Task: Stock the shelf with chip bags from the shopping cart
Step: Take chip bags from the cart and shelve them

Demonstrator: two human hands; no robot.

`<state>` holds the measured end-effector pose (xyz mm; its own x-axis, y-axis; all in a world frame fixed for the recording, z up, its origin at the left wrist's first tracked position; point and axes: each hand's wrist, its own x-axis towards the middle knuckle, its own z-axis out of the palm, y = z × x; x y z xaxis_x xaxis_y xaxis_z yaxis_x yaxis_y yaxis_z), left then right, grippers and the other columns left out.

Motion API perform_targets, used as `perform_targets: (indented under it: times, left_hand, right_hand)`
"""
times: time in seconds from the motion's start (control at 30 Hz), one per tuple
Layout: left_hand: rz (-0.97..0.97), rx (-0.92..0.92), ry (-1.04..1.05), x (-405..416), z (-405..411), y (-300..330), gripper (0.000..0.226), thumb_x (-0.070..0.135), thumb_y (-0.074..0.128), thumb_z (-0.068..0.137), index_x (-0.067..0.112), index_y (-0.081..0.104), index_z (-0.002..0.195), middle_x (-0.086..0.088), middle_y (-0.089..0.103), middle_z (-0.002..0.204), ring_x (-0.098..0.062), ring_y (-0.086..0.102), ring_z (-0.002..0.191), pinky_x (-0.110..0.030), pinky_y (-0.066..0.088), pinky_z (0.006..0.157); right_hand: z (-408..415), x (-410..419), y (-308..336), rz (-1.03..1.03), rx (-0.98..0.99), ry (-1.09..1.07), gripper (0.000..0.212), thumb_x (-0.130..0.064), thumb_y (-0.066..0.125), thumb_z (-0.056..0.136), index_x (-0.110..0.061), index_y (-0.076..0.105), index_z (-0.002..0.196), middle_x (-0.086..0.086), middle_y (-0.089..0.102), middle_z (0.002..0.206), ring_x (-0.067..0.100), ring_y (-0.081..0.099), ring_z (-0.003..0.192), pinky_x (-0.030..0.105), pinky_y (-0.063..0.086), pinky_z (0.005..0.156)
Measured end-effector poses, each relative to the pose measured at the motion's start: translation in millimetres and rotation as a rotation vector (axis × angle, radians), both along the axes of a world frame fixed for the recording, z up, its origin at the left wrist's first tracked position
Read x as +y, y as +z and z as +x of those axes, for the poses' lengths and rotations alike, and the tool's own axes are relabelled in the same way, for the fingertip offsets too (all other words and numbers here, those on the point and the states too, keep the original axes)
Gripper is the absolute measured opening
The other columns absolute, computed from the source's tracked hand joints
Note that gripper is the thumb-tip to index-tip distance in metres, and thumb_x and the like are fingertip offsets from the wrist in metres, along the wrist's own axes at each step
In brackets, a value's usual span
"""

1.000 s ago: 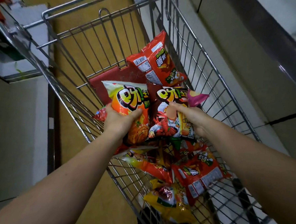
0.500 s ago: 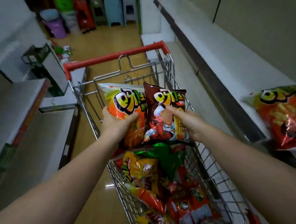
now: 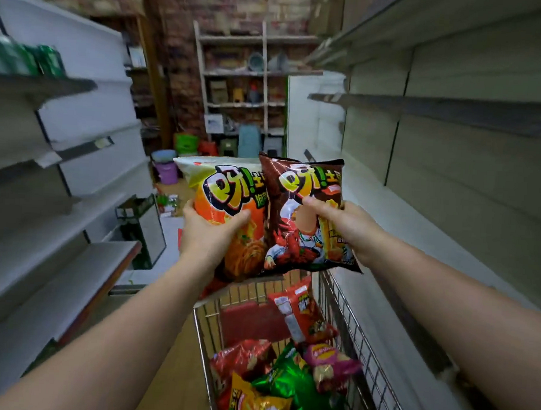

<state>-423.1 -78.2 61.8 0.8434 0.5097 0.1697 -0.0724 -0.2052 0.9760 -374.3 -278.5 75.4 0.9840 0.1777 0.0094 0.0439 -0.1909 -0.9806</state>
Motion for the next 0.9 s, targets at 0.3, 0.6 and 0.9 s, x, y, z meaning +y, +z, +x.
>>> perform_targets:
  times: [0.3, 0.6, 0.9]
  left_hand:
    - [0.012, -0.219, -0.110, 10, 11, 84, 0.096, 0.038, 0.081, 0.071, 0.018, 0.025, 0.146, -0.005, 0.050, 0.134, -0.027, 0.050, 0.122, -0.047, 0.040, 0.106]
    - [-0.016, -0.350, -0.395, 5, 28, 139, 0.090, 0.035, 0.080, 0.072, 0.018, 0.028, 0.144, -0.005, 0.051, 0.132, -0.027, 0.051, 0.120, -0.047, 0.041, 0.105]
    - [-0.109, -0.377, -0.725, -53, 7, 167, 0.106, 0.058, 0.081, 0.043, 0.021, 0.041, 0.134, -0.002, 0.061, 0.121, -0.025, 0.061, 0.108, -0.051, 0.049, 0.095]
  right_hand:
    - [-27, -1, 94, -0.017, -0.213, -0.108, 0.048, -0.051, 0.067, 0.076, -0.018, 0.055, 0.108, 0.001, 0.066, 0.098, 0.019, 0.064, 0.088, 0.030, 0.051, 0.070]
    - [-66, 0, 145, -0.013, -0.314, -0.399, 0.045, -0.053, 0.071, 0.070, -0.022, 0.061, 0.102, 0.004, 0.070, 0.101, 0.023, 0.068, 0.089, 0.039, 0.055, 0.082]
    - [-152, -32, 177, -0.083, -0.358, -0.731, 0.074, -0.065, 0.075, 0.054, -0.020, 0.060, 0.111, 0.002, 0.070, 0.103, 0.021, 0.068, 0.092, 0.039, 0.055, 0.084]
